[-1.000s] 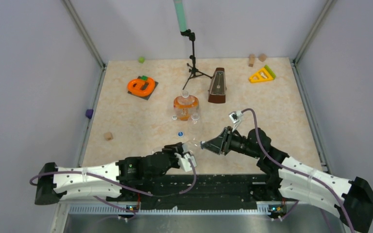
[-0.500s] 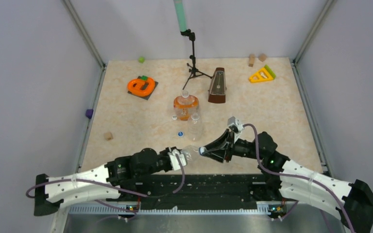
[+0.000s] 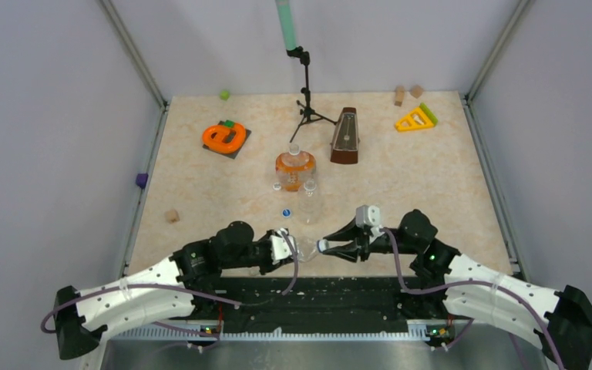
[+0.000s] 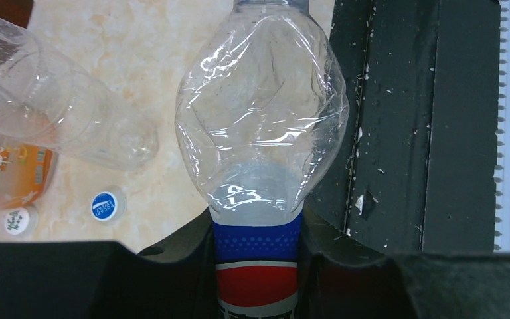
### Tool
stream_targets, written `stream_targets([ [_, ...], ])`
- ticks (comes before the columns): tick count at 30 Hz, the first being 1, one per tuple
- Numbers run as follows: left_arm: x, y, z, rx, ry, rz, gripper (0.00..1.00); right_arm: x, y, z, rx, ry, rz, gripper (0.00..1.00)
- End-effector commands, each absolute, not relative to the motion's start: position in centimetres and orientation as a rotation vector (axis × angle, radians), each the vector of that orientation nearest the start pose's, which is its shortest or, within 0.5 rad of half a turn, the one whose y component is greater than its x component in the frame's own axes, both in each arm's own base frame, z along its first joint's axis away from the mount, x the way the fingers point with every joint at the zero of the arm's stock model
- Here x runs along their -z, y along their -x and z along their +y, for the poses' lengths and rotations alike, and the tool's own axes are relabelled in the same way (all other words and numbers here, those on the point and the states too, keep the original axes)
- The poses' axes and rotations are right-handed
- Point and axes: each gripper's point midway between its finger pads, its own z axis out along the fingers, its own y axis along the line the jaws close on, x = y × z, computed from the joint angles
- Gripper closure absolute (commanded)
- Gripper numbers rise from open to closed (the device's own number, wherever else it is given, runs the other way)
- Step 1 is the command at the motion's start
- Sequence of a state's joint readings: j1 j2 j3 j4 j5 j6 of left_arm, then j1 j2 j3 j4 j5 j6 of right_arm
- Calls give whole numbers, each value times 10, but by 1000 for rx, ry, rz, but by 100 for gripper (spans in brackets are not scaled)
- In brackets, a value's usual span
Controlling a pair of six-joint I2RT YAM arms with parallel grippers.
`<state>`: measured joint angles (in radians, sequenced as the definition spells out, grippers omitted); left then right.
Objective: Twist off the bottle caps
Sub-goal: Unscrew the bottle cap from the plastic bottle.
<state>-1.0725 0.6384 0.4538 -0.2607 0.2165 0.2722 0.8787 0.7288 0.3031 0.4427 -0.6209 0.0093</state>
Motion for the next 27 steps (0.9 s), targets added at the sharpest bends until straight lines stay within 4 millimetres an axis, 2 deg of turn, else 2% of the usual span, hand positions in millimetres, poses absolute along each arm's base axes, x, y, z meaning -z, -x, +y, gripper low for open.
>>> stream_targets([
  [1, -198, -88, -272, 896, -1383, 1377, 100, -196, -121, 286, -996, 1228, 1181, 100],
  [5, -204, -79, -273, 956, -1405, 1344, 100, -194, -107, 287, -949, 1392, 1006, 100],
  [12, -212, -60, -272, 1102, -1462, 1294, 100, -218, -92, 283, -849, 1469, 695, 100],
  [17, -221, -46, -270, 1213, -1505, 1245, 100, -219, -94, 279, -766, 1518, 653, 100],
  [24, -231, -33, -269, 1340, -1542, 1188, 100, -223, -90, 279, -738, 1576, 579, 100],
  [26, -230, -37, -269, 1335, -1531, 1215, 100, -225, -86, 280, -752, 1574, 548, 100],
  [27, -228, -45, -270, 1290, -1505, 1253, 100, -225, -84, 281, -761, 1577, 537, 100],
])
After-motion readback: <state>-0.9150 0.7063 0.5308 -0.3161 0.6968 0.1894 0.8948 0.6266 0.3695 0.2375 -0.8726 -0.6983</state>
